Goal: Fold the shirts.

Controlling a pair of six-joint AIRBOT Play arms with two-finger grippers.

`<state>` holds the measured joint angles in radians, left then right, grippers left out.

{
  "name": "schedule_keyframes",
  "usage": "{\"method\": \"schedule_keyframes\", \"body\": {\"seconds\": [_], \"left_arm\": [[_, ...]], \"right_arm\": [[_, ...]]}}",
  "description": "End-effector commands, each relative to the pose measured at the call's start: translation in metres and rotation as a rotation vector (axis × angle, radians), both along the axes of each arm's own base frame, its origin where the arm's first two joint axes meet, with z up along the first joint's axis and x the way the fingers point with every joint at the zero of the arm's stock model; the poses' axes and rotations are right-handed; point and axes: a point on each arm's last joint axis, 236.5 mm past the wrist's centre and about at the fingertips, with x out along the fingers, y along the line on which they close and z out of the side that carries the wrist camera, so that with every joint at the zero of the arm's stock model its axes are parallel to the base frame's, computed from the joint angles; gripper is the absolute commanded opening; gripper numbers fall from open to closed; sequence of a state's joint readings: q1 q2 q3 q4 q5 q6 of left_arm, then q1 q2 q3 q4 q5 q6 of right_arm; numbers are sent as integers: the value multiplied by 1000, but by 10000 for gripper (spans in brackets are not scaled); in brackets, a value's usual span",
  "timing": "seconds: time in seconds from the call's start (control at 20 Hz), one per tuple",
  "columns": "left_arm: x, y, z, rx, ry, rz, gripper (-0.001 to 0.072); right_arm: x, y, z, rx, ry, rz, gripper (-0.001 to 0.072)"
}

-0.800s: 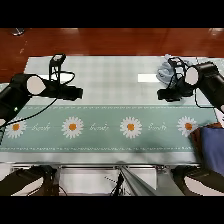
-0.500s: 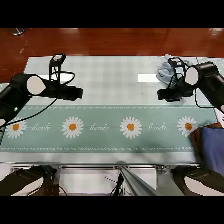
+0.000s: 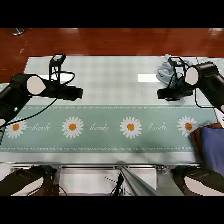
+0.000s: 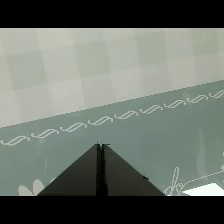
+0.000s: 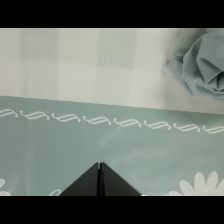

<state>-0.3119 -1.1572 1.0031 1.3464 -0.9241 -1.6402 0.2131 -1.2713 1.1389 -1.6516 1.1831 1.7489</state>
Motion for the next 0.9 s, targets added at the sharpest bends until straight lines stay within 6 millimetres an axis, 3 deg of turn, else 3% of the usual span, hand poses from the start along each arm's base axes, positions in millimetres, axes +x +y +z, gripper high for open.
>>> {"method": "schedule_keyframes", "body": {"seconds": [0.0,0.1,0.25,0.3,0.35,0.4,0.45,0.55,0.6,0.7,0.85], "left_arm": [[0,0,0,0,1,1,21],[1,0,0,0,-1,1,20],[13,-1,6,-15,-56,14,21],[19,-2,9,-22,-82,20,23],[25,-3,12,-29,-108,28,114],[28,-4,12,-36,-117,33,459],[29,-7,11,-47,-114,34,702],[26,-6,9,-27,-109,6,703],[27,-6,9,-24,-112,1,703],[29,-6,10,-27,-122,4,702],[35,-6,14,-35,-151,12,702]], "right_arm": [[18,5,5,18,-78,7,21],[32,7,11,23,-141,18,21],[73,-7,34,-65,-340,71,24],[88,-14,45,-118,-416,99,105],[103,-21,58,-157,-491,106,482],[117,-29,68,-173,-565,86,624],[131,-42,77,-196,-629,75,624],[155,-79,85,-167,-704,-46,620],[163,-103,81,-152,-695,-134,620],[175,-147,53,-140,-613,-258,620],[178,-177,-16,-129,-430,-310,620]]}}
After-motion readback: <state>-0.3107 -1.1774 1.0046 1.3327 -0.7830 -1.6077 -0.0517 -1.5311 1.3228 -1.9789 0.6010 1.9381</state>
